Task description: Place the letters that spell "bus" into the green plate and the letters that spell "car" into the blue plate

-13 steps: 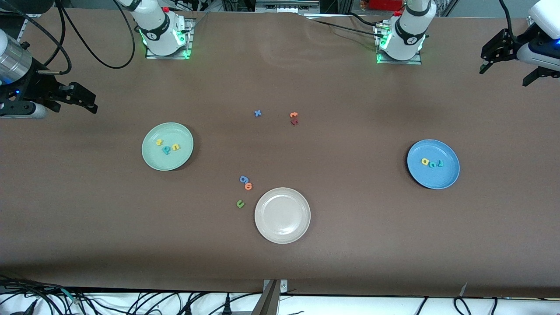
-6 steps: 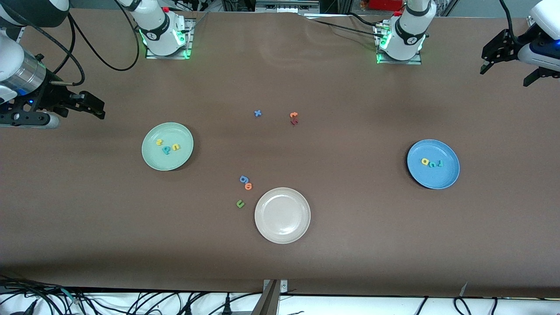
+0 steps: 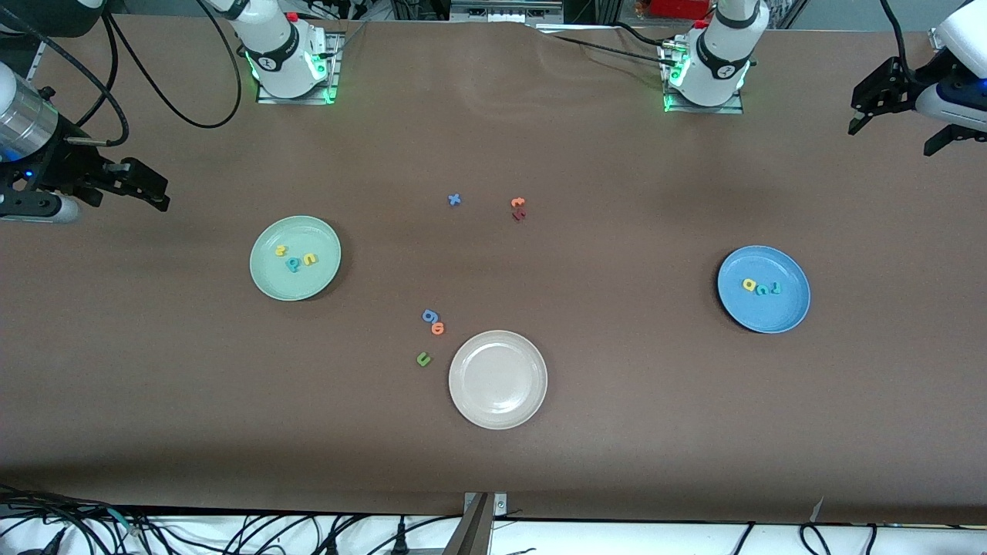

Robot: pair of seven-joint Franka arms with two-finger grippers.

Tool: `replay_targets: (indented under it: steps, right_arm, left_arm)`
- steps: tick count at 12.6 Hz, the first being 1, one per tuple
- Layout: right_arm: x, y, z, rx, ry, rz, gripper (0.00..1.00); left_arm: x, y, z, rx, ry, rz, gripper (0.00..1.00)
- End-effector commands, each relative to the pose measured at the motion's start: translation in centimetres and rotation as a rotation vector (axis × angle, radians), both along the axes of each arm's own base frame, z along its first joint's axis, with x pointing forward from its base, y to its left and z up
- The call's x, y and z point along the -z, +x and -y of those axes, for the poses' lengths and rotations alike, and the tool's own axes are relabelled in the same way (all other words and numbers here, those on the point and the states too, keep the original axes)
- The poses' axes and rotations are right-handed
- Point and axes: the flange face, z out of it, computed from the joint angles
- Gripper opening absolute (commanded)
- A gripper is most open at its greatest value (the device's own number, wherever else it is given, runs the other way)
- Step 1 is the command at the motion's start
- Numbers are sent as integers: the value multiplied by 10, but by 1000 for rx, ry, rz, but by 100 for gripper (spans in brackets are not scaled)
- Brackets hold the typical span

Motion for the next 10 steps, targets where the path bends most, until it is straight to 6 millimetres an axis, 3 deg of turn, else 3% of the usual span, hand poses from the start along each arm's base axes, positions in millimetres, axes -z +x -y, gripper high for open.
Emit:
replay_targets:
  steps: [1, 3, 5, 10]
  right_arm:
    - [-3, 2, 0, 18, -15, -7, 100]
    - [-4, 1, 1, 20, -13, -4, 100]
    - [-5, 2, 3, 26, -13, -2, 100]
    - [-6, 1, 3, 27, -9, 1, 100]
  left_arm:
    - [1, 20, -5, 3, -21, -35, 100]
    - [-13, 31, -12, -3, -29, -67, 100]
    - [-5, 39, -13, -1, -31, -81, 100]
    - [-10, 36, -14, -5, -33, -75, 100]
